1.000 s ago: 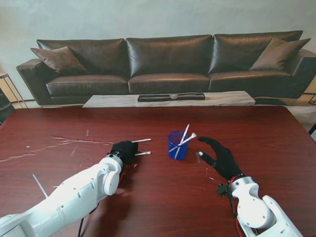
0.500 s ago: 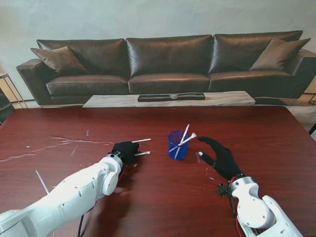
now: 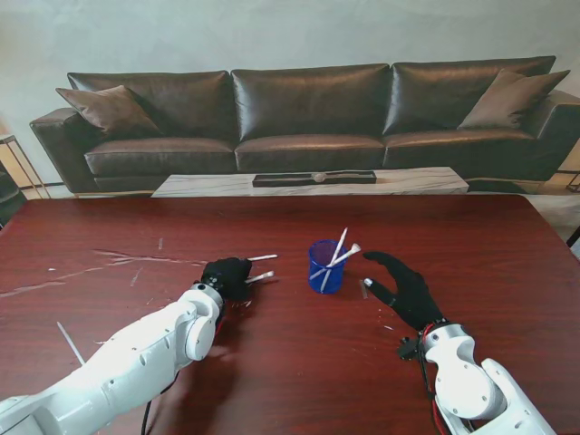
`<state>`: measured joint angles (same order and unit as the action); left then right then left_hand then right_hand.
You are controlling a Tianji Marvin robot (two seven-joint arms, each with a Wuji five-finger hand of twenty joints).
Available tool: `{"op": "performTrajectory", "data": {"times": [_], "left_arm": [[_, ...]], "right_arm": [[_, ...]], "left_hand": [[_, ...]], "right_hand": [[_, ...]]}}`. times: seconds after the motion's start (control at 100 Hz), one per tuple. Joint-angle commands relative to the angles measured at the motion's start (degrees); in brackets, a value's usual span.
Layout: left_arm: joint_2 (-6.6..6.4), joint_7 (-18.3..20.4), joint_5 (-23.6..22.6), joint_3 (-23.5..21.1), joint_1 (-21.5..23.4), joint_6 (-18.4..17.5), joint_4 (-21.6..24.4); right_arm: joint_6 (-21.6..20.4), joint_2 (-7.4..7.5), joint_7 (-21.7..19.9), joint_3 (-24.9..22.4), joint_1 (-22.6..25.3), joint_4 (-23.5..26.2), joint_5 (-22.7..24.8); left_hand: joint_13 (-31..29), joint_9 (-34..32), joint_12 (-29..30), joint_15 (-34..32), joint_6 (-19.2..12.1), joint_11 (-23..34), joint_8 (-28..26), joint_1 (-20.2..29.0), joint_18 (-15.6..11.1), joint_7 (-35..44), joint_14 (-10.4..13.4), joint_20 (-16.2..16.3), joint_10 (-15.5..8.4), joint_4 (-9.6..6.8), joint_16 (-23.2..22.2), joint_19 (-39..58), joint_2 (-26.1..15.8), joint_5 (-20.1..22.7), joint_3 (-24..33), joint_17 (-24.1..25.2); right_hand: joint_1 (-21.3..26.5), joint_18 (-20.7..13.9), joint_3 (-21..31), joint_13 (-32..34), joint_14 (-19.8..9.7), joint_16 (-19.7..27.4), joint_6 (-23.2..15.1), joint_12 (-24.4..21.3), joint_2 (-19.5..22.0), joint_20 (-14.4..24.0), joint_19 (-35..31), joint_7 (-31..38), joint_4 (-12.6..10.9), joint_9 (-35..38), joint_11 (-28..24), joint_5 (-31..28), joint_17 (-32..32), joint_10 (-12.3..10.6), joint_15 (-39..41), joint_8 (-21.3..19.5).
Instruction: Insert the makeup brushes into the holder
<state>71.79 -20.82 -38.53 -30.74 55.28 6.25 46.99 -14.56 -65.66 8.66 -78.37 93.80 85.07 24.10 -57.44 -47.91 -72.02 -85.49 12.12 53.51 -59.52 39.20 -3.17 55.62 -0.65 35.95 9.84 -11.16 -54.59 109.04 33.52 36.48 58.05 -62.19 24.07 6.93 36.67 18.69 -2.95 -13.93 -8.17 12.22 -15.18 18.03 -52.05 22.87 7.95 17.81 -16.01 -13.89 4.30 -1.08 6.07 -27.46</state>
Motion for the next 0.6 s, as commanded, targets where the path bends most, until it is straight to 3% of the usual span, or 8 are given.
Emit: {"op": "performTrajectory", "data": {"times": [0.0,0.34,0.59], "left_arm": [[-0.06,-0.5,0.0,-0.5,0.5,0.3,1.1],[0.85,-4.2,1.7,-5.7,3.4,1.2,6.0],[2.82,-8.0,5.3,-8.5,4.6,0.8,9.0]], "right_arm": [[-0.1,-0.05,-0.1,0.3,0.3,0.2,0.1],[-0.1,-0.06,0.0,0.3,0.2,0.1,0.2],[-0.1,-0.06,0.0,0.3,0.2,0.2,0.2]], "left_hand": [[0.2,-1.6,-2.7,-6.4,0.3,5.5,-3.1,0.2,-12.3,4.4,6.1,1.0,10.0,-3.86,-0.5,10.9,-1.9,1.6,1.0,-2.1],[0.8,-1.4,-3.1,-6.7,0.2,5.3,-3.6,0.4,-11.6,4.0,5.6,1.1,10.0,-4.70,-0.2,10.9,-2.1,1.7,0.5,-2.1],[0.9,-1.3,-3.2,-6.7,-0.1,5.1,-3.9,0.4,-11.6,3.7,5.6,1.0,9.8,-5.02,-0.1,10.9,-2.3,1.6,0.2,-2.0]], "right_hand": [[-1.0,-0.6,-1.0,0.9,-0.8,-0.4,0.1,0.4,0.5,1.2,-0.7,0.4,-0.9,-1.5,-0.6,-1.3,0.0,-0.2,0.1,0.1],[-1.1,-0.6,-0.9,0.9,-0.7,-0.4,0.1,0.4,0.5,1.2,-0.7,0.4,-0.9,-1.4,-0.2,-1.3,0.1,-0.3,0.1,0.1],[-1.0,-0.6,-0.9,0.8,-0.8,-0.4,0.1,0.2,0.5,1.2,-0.7,0.3,-0.9,-2.7,0.4,-1.3,0.1,-0.5,0.0,0.1]]}}
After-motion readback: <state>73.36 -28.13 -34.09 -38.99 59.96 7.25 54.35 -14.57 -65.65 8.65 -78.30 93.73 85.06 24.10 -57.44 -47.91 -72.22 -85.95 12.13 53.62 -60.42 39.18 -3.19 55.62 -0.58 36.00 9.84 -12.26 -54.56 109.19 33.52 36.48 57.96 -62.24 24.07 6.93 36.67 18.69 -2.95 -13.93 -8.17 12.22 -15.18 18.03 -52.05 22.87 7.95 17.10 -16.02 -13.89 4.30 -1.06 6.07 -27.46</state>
